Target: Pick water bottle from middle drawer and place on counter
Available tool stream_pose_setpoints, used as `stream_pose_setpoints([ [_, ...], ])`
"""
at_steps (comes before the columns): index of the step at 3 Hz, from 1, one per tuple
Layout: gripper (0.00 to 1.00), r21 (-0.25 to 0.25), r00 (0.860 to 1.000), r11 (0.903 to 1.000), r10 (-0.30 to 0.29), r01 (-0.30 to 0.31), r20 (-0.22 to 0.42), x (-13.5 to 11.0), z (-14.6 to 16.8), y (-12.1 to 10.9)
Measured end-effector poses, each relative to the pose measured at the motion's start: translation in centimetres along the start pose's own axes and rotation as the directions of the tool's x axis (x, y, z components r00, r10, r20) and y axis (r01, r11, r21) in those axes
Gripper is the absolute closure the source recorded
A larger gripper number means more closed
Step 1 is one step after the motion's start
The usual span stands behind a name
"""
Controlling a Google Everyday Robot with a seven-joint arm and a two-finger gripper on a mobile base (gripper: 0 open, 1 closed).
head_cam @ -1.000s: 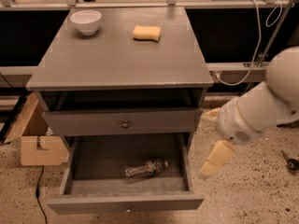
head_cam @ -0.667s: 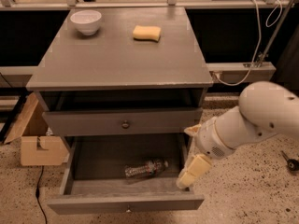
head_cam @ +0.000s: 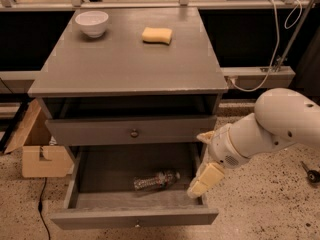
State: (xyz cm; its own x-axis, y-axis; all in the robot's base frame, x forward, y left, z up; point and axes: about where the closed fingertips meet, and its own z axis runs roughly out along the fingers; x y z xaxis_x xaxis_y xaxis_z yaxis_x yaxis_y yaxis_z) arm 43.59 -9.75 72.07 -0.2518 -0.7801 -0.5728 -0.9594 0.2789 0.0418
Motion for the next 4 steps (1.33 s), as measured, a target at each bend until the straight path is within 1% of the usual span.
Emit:
stream_pose_setpoints([
  [1,0.00,-0.024,0.999,0.9997,-0.006,0.005,-0.039,1.8,4.7,-1.1],
  [2,0.00,-0.031,0.999,0.9994,-0.019,0.017,-0.048,3.8,10.6,-2.9],
  [3,0.00,-0.018,0.999,0.9994,-0.030,0.029,-0.032,4.6,15.8,-4.9],
  [4,0.00,-0.005,0.999,0.9994,-0.034,0.034,0.010,4.6,19.8,-6.7],
])
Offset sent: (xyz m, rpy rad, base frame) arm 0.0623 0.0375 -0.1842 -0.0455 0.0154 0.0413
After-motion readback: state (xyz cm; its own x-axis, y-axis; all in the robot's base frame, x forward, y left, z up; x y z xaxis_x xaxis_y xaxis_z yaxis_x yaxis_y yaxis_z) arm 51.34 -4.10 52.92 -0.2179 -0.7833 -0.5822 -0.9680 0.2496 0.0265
